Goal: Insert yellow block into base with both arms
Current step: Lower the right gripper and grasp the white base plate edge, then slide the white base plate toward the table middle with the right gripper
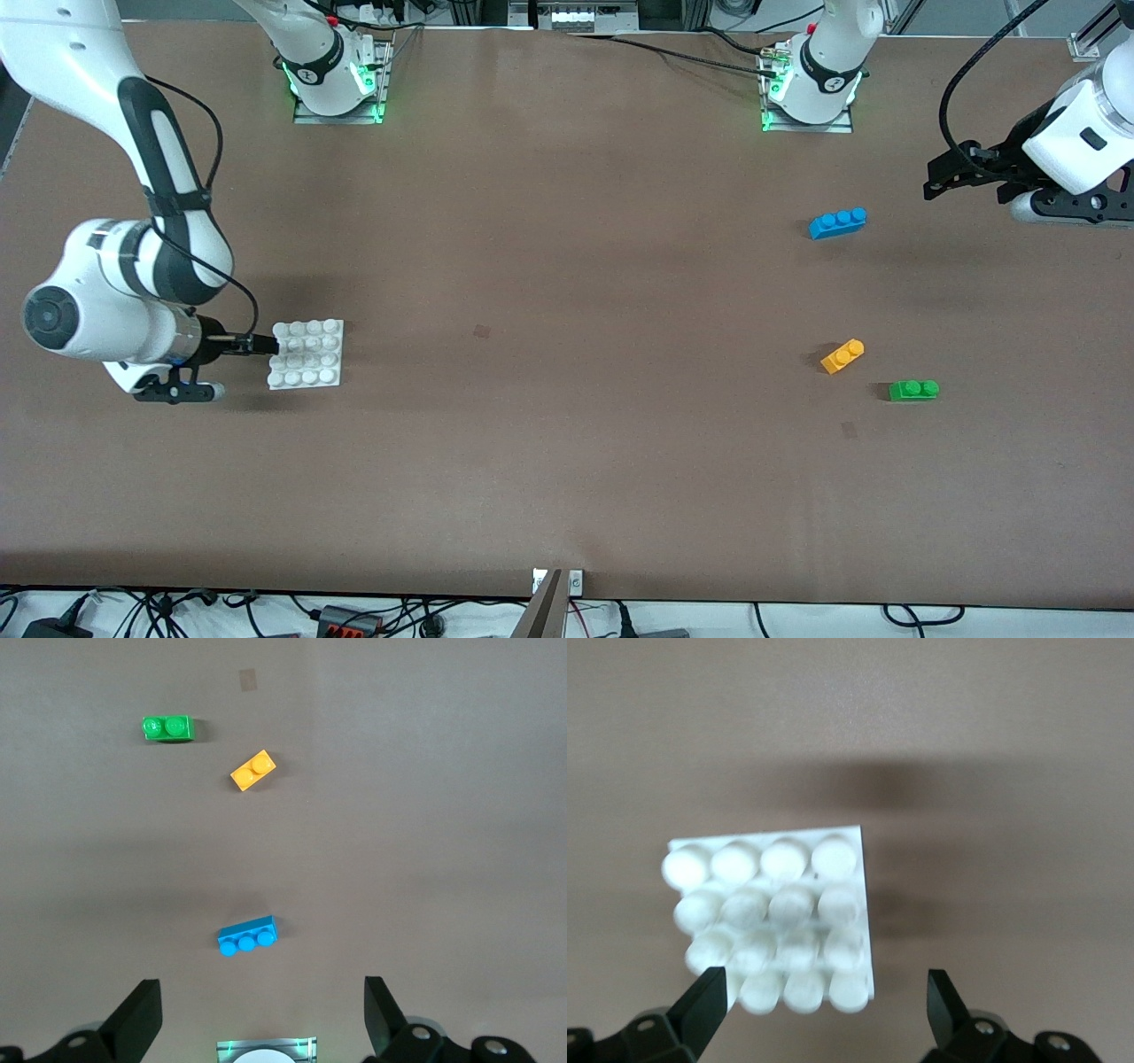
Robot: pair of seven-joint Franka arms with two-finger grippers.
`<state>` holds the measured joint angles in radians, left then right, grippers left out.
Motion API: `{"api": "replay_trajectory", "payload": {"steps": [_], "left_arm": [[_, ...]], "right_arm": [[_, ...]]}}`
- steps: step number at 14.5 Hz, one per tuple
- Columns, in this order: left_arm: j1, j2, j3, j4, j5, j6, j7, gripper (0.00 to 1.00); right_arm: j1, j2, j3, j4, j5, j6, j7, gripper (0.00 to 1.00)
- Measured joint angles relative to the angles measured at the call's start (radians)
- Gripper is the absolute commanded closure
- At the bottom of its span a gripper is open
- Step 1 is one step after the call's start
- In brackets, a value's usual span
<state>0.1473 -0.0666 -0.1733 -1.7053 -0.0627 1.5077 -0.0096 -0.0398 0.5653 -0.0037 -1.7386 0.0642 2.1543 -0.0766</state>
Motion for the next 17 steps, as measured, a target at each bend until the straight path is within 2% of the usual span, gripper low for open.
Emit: {"api": "replay_trajectory", "payload": {"steps": [5,16,17], "left_arm": [[0.0,0.004,0.0,0.003,0.0,-0.01,0.0,0.0],[0.002,0.007,0.001,0.003,0.0,-0.037,0.0,0.0],[0.002,0.007,0.001,0.003,0.0,-0.037,0.0,0.0]], "right_arm": [[0.004,0.055,0.004,-0.014,0.026,0.043,0.0,0.0],[0.011,0.072,0.026,-0.027,0.03,0.07,0.0,0.0],[0.012,0.074,0.026,-0.029,0.03,0.075,0.0,0.05]]}}
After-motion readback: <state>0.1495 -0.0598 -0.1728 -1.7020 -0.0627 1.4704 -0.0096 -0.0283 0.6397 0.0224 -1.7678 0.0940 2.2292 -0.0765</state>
